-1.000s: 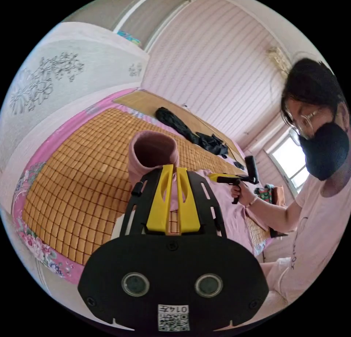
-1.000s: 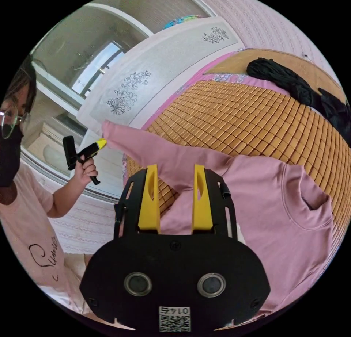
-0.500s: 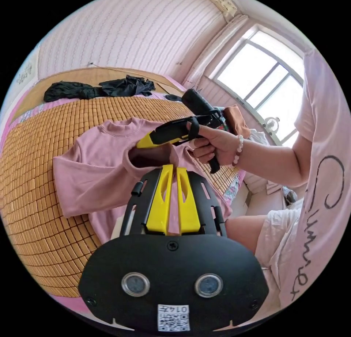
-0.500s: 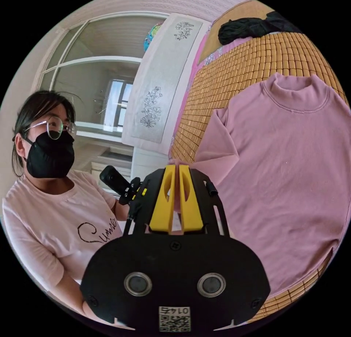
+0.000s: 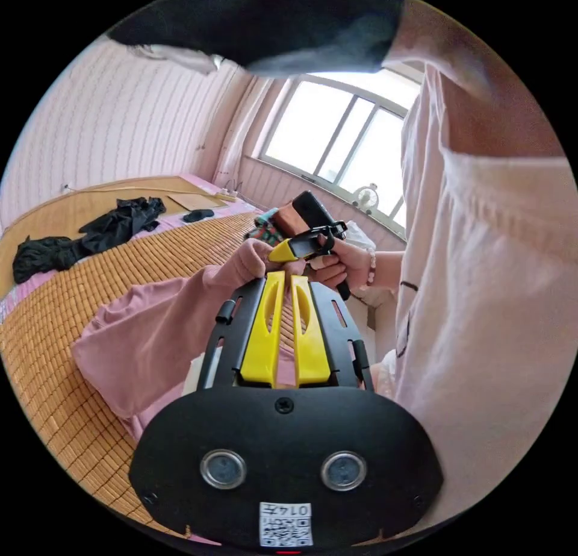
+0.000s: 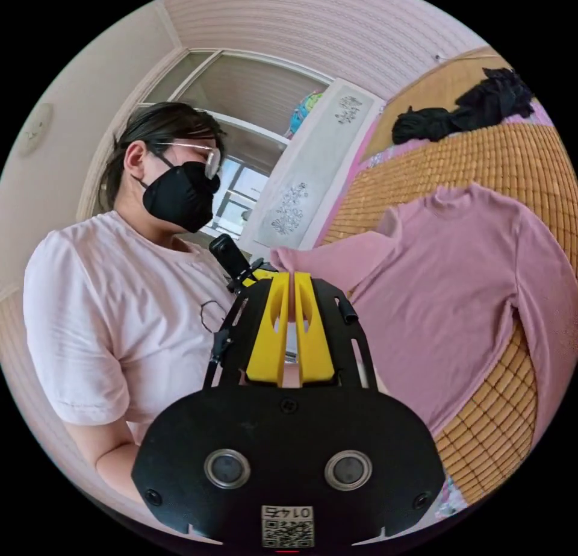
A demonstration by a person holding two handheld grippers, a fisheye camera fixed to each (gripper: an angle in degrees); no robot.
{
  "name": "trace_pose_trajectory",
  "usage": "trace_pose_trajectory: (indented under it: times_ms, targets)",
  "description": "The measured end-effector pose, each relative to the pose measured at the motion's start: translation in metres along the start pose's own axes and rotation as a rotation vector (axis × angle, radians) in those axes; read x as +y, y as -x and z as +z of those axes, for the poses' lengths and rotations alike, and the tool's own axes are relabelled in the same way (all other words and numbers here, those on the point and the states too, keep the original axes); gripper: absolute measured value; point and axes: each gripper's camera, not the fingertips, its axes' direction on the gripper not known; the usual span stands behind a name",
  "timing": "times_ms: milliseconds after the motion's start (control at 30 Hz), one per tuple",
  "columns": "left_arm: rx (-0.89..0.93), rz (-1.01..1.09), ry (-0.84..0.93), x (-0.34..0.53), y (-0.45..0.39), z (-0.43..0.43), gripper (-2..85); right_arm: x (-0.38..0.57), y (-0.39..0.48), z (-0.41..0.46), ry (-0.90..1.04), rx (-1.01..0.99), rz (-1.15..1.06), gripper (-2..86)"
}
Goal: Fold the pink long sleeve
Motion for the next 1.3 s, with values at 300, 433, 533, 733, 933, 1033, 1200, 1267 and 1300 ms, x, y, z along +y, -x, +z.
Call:
trace_pose_trajectory:
  times_ms: [300,433,533,733,933,1033,1200,1267,1300]
  targets:
    - [-0.139,-0.325,0.251,0.080,0.094,0.065,4.2,0.075,-0.098,0.035,0.399,0.491,0.389,7.2]
    - [-0.529,-0.388,0.282,0.091,0.156,0.050,4.7,-0.025,-0.082,0.076,0.296,0.571,0.018,8.6]
    - [-0.710,-0.378,0.314,0.091,0.192,0.057,5.9,-0.110,-0.081,0.121,0.226,0.559,-0.178,10.3]
    - [-0.755,-0.434,0.402,0.099,0.254,0.097,8.0,-0.223,-0.118,0.213,0.222,0.569,-0.250,13.0]
    - [-0.743,-0.485,0.256,0.109,0.274,0.085,1.4,-0.256,-0.107,0.234,0.256,0.461,-0.283,3.1]
    - [-0.765,-0.523,0.190,0.118,0.284,0.067,-0.5,-0.279,-0.101,0.249,0.307,0.382,-0.316,2.4]
    - [-0.718,-0.636,0.147,0.134,0.320,0.065,-0.5,-0.306,-0.132,0.306,0.499,0.476,-0.276,2.1]
    - [-0.721,-0.629,0.155,0.134,0.328,0.072,0.3,-0.307,-0.146,0.330,0.565,0.524,-0.255,2.1]
    - [-0.723,-0.620,0.169,0.133,0.333,0.078,2.6,-0.308,-0.146,0.333,0.563,0.522,-0.257,2.1]
